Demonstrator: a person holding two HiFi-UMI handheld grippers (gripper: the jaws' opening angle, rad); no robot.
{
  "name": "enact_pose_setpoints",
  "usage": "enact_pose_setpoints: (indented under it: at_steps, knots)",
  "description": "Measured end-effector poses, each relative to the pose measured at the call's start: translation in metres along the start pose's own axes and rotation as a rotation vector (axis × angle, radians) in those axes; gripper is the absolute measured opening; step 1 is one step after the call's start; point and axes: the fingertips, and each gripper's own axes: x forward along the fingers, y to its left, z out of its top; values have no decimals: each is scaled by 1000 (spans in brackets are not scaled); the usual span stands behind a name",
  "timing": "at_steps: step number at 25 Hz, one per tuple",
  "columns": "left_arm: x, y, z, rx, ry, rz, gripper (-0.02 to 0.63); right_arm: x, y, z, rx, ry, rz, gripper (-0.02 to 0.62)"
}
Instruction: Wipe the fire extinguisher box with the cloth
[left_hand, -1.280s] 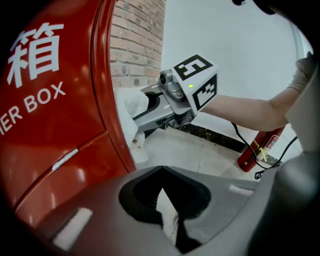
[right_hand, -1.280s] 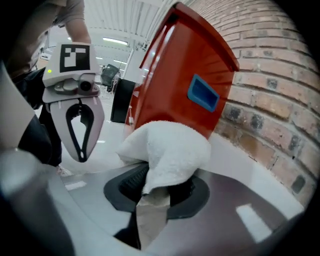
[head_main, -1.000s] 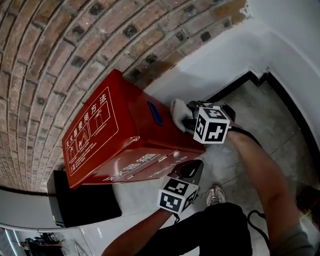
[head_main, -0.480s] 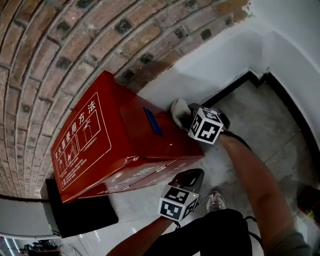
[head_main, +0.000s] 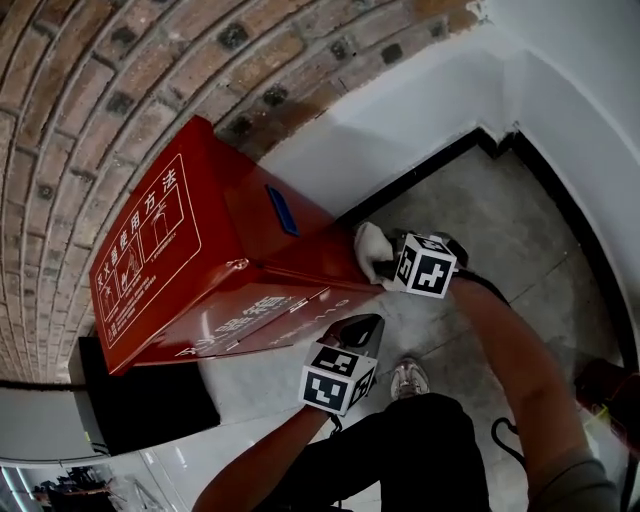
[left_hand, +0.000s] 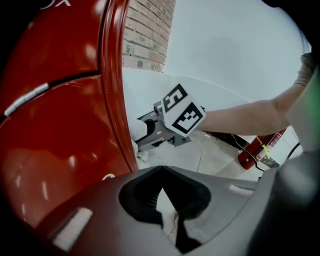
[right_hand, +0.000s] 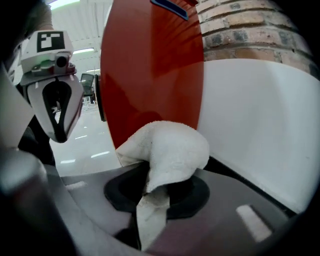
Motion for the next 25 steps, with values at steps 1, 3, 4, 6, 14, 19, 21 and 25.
enact_pose_setpoints:
  at_steps: [1,3,4,6,14,19,21,25]
  knots:
    - [0,-1,-1,-3,4,2,0,-2,8,-6,4,3,16,113]
    - [1,-2,-4,0,14,5,0,-2,23,-19,14,13,44,113]
    - [3,-4,-6,3,21,5,0,-1,28,-25,20,22,56,114]
    - [8,-7,-10,6,36,0,0,6,34,-38,33,45,69,114]
    - [35,2,-22,-26,60,-19,0,47,3,-62,109,83,56,114]
    - [53,10,-27,-43,77,-36,0,66,-26,-57,132,79,21,114]
    - [59,15,-28,-53,78,-41,0,74,-40,-51,134,74,8,112]
    - [63,14,-35,-51,94,-66,0,87,-66,-42,182,65,-33,112]
